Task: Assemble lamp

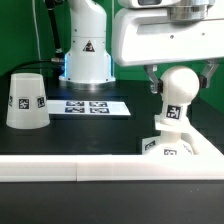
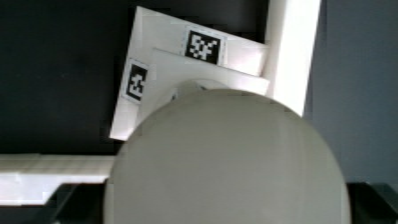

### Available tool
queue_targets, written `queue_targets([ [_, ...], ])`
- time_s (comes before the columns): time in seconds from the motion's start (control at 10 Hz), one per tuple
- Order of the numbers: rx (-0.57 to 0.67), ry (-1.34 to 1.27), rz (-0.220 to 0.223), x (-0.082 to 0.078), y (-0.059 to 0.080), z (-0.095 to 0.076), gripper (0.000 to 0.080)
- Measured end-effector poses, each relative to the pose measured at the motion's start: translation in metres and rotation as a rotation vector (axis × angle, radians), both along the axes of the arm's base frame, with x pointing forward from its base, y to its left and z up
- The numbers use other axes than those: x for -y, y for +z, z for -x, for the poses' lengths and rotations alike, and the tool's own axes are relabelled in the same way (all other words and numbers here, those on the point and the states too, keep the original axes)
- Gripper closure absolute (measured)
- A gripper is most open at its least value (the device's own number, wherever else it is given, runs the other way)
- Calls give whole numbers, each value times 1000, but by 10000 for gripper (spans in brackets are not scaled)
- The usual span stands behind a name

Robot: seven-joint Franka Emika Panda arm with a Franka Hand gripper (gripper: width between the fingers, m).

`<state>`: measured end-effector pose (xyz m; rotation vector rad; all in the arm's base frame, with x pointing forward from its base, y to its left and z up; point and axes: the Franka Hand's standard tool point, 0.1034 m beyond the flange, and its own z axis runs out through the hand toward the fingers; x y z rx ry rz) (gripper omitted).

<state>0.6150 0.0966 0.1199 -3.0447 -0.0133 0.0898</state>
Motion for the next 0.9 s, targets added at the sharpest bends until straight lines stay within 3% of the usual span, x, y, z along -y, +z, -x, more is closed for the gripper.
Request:
queue_targets([
  [0.2, -3, -46, 4, 1, 1, 0, 220],
  [0.4, -4, -46, 4, 1, 0, 0, 116],
  [0.7, -1, -40, 4, 2, 0, 0, 103],
  [0.9, 20, -23, 5, 5, 11, 18, 100],
])
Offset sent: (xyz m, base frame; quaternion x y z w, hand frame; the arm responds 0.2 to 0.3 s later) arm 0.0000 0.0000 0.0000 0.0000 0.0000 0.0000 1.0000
